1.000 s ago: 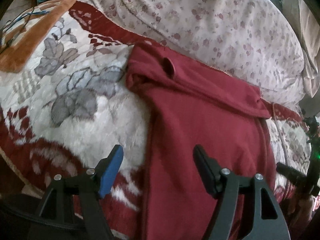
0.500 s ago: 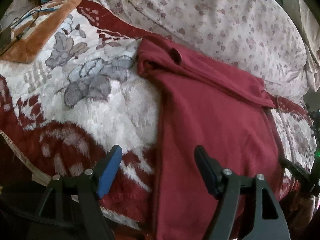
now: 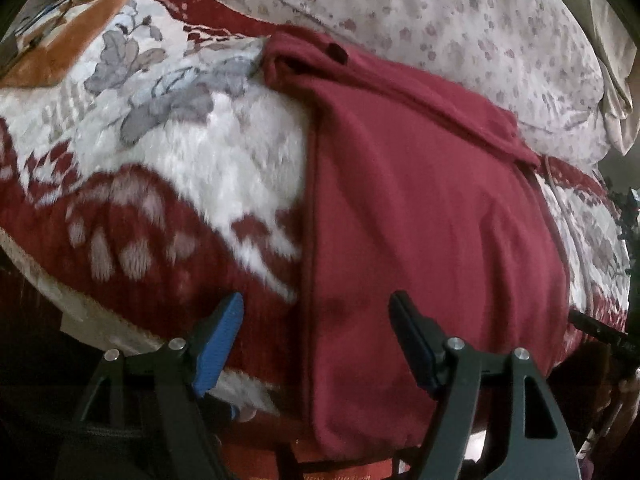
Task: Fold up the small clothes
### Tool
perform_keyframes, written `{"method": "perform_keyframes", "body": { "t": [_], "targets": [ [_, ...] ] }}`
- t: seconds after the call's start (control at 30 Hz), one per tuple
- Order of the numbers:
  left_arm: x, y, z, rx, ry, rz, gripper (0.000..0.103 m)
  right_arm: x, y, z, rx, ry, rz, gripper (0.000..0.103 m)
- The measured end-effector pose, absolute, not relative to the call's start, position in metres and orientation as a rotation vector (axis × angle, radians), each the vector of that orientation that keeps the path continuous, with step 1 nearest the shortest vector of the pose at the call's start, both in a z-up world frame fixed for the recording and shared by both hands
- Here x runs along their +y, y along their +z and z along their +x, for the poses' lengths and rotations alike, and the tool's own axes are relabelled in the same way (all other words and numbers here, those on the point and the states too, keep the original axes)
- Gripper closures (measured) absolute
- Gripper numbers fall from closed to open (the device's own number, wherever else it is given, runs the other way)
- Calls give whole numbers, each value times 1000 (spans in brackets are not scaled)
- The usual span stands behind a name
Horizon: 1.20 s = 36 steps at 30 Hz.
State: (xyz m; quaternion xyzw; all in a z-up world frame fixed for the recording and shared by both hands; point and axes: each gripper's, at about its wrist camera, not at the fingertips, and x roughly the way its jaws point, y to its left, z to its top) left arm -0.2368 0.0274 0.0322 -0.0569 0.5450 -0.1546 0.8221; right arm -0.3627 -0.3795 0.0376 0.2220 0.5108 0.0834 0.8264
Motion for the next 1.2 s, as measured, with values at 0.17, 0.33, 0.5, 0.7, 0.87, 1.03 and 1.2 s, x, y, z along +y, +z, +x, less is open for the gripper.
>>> {"method": "perform_keyframes", "body": {
  "t": [0.17,0.33,0.5,0.7,0.87,1.03,1.2],
  "targets": [
    [28,21,-258,1217,-350,-118,29,-368,25,-369,1135,222,473,34],
    [22,0,-274,1298,-372,-118,29,-350,20,-373,1149,305,417,34],
    [12,-11,-279,1348,-400,-134,29,-347,13,-371,1160,356,447,34],
    [8,-18,-280,1367,-377,-128,29,-349,6,-372,1139,367,517,25],
    [2,-22,-281,1406,-409,-117,72,-335,11,-372,1124,386,423,31],
    [2,-11,-283,1384,-427,-113,96,-327,20,-369,1114,455,374,92],
    [24,38,-276,1274,-478,-182,97,-342,50,-363,1012,533,494,92]
  ]
}}
